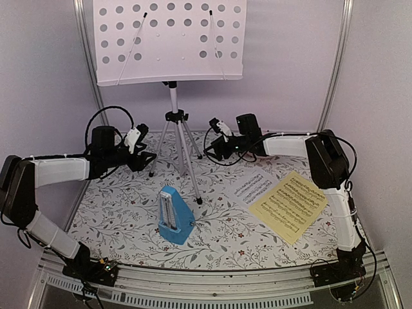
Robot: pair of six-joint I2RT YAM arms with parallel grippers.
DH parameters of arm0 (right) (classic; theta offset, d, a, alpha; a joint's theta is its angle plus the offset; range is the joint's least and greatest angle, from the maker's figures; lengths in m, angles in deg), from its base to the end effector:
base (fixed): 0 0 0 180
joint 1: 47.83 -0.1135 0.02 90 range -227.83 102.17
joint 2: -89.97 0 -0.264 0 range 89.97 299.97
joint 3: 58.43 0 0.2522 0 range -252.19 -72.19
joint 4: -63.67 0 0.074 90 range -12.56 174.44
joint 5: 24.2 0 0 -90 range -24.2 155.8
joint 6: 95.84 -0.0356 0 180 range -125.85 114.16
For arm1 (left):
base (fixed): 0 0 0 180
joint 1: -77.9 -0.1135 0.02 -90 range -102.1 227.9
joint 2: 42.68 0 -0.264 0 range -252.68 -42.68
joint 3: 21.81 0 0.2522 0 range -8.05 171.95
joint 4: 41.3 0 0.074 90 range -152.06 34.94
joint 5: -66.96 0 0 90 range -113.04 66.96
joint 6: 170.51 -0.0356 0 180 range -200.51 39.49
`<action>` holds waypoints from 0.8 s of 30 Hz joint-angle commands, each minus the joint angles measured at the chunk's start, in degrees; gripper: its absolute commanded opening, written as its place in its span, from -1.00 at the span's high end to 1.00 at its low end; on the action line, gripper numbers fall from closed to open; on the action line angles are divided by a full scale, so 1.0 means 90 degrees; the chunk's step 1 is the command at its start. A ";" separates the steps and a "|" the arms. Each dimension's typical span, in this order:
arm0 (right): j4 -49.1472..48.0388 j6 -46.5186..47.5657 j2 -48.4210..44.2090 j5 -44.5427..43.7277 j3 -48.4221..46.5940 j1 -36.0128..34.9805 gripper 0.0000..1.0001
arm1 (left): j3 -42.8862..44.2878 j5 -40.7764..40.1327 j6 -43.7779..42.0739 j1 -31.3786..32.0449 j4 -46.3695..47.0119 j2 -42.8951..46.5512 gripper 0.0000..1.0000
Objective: Set up the instrument practice props
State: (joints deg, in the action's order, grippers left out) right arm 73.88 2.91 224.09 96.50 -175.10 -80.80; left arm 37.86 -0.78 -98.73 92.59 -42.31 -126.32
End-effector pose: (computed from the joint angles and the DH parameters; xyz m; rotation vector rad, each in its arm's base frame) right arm 0.4407 0.3075 0.1788 -1.0475 1.7935 0.8099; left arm 0.3043 -0.0937 0.2283 0.7963 1.8226 -0.3493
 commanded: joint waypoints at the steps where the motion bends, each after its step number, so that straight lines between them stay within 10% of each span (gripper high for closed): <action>1: -0.0345 0.0214 0.0497 0.0067 -0.0506 -0.0057 -0.31 | -0.0024 0.0020 0.0100 -0.0079 0.0087 0.0084 -0.25; 24: -0.0638 0.1048 0.1357 0.0127 -0.1651 -0.0348 -0.03 | 0.0192 -0.0097 -0.0018 -0.0127 -0.0148 0.0081 -0.24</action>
State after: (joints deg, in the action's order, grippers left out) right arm 69.25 10.36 234.73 96.54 -188.50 -83.10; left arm 38.08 -1.53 -98.47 92.44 -43.38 -126.29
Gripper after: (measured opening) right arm 0.528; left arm 0.620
